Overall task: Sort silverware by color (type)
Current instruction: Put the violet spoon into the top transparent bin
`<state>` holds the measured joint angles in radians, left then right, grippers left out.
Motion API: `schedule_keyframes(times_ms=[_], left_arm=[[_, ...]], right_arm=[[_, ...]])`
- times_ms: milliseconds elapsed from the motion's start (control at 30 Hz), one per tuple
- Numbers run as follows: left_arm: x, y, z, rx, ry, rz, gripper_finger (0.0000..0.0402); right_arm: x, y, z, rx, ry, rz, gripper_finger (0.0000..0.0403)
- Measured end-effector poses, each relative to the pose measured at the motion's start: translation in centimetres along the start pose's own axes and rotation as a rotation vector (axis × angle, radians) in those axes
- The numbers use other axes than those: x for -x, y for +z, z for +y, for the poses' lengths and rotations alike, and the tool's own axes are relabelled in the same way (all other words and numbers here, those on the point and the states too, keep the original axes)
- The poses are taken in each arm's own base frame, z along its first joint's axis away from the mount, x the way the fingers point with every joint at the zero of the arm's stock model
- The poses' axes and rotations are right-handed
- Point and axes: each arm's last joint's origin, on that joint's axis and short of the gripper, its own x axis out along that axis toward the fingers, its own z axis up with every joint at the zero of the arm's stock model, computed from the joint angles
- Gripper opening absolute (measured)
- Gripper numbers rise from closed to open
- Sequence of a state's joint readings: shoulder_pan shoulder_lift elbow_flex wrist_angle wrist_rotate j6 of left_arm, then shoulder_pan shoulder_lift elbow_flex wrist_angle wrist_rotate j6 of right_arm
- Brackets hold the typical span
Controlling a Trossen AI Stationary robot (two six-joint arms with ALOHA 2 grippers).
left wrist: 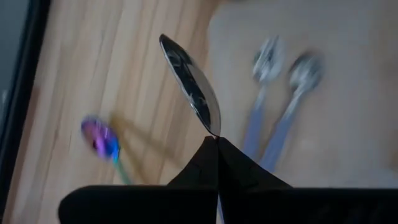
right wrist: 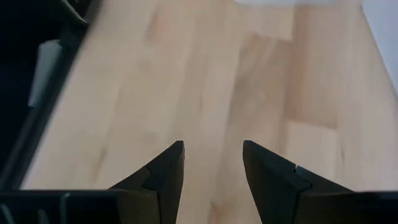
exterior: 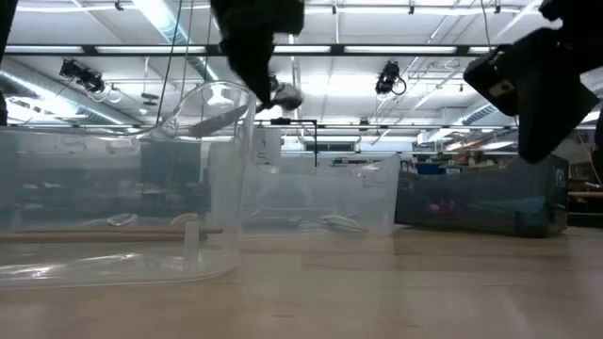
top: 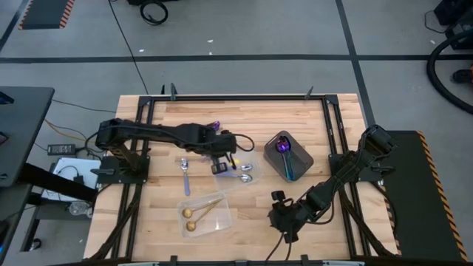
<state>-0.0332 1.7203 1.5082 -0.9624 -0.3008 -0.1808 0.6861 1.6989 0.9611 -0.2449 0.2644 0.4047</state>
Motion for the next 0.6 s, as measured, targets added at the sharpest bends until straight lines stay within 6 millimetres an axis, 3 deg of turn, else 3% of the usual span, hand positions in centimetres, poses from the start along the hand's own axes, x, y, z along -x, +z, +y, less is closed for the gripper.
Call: schedule_keyframes(times_ms=[167, 300, 600], left_arm=[[1.3, 1.9, -1.1, -0.029, -0.064, -0.181, 0.0], [1.2, 2.7, -2.3, -0.086, -0.092, -0.262, 0.0], [-2.7, 2.4, -5.7, -0.234, -0.13, -0.17, 0.0]], right_arm=[[0.0, -0.6, -0.3, -0.047, -0.051, 0.047, 0.0174], [0.2, -0.9, 0.0, -0.063, -0.078, 0.05, 0.0174], [0.4, -1.0, 0.6, -0.063, -0.084, 0.024, 0.0174]])
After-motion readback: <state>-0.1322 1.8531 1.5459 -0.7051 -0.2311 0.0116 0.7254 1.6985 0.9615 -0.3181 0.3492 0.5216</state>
